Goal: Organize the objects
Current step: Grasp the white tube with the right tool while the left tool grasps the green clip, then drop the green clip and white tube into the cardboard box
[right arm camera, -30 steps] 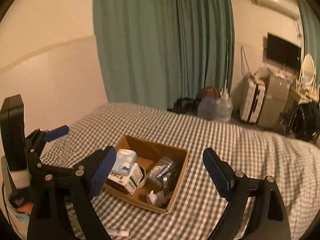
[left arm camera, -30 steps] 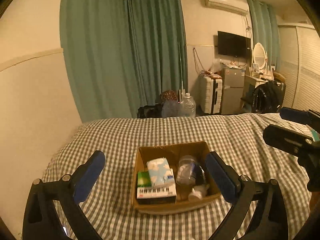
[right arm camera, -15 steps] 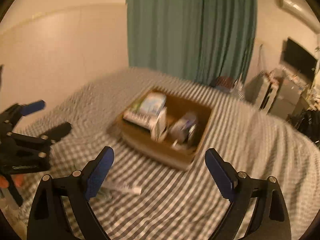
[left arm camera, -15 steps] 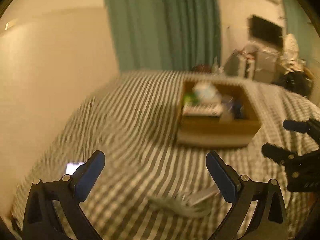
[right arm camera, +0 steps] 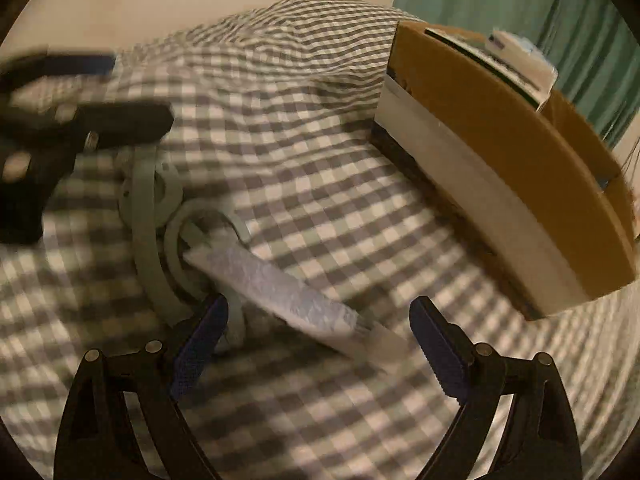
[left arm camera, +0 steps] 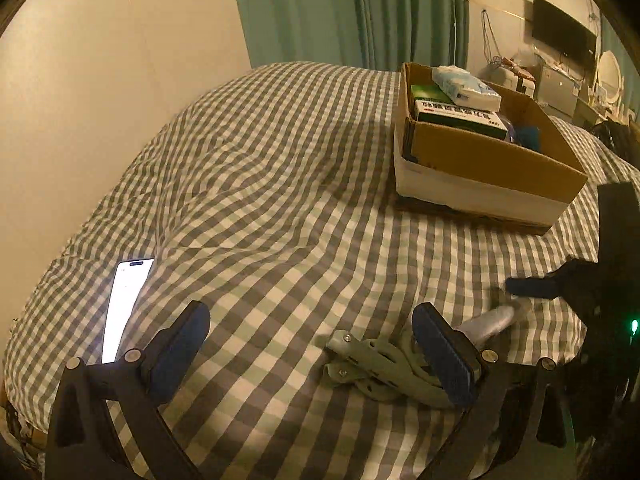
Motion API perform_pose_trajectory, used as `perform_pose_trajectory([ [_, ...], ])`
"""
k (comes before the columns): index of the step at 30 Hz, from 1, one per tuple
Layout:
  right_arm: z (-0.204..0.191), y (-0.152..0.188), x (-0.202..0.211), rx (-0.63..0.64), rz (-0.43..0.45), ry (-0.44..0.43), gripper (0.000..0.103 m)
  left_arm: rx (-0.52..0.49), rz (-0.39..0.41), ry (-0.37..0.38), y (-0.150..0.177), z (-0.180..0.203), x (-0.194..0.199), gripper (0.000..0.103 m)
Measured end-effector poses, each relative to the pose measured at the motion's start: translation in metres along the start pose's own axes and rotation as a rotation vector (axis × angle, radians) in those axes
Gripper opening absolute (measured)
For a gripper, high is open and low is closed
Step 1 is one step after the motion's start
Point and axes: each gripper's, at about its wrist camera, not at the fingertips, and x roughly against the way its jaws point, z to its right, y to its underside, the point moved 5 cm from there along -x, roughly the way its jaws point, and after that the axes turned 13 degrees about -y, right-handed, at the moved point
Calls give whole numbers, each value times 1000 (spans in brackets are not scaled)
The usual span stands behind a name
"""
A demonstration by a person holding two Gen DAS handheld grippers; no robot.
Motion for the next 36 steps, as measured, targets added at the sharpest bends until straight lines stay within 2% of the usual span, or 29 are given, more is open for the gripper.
perform_pose_trajectory([
  [2,4,0,-1,-21,-16,26,52,4,0,-1,0,-1,0,103],
  [5,1,7,1,-3,-34,66,44,4,5,-2,1,-2,6,103],
  [6,0,8,7,-9,-22,75,34,0,7,-1,2,-1,9,103],
  [9,5,12,28,-86,32,66,19,-15,11,11,5,5,17,103],
  [12,9,21,54,-138,75,107,20,-35,-22,49,17,20,25,103],
  [15,12,30,79,-177,121,123,20,-50,-131,107,40,45,21,103],
  [16,12,34,86,-191,138,124,20,-60,-144,100,44,52,19,103],
  [18,16,39,98,-205,160,126,20,-92,-148,39,45,64,13,103],
  [22,19,44,106,-238,182,120,20,-5,-192,89,34,73,-8,103],
  [25,24,41,109,-259,195,116,20,-4,-181,116,27,85,-20,103],
  [27,28,42,111,-265,205,114,20,-45,-190,153,28,101,-28,98],
  [29,31,45,115,-273,210,120,20,-81,-188,143,29,112,-33,92],
  [31,35,45,116,-285,213,125,20,-100,-163,159,28,118,-33,81],
  [36,42,49,117,-310,208,137,20,-101,-152,232,31,116,-21,78],
])
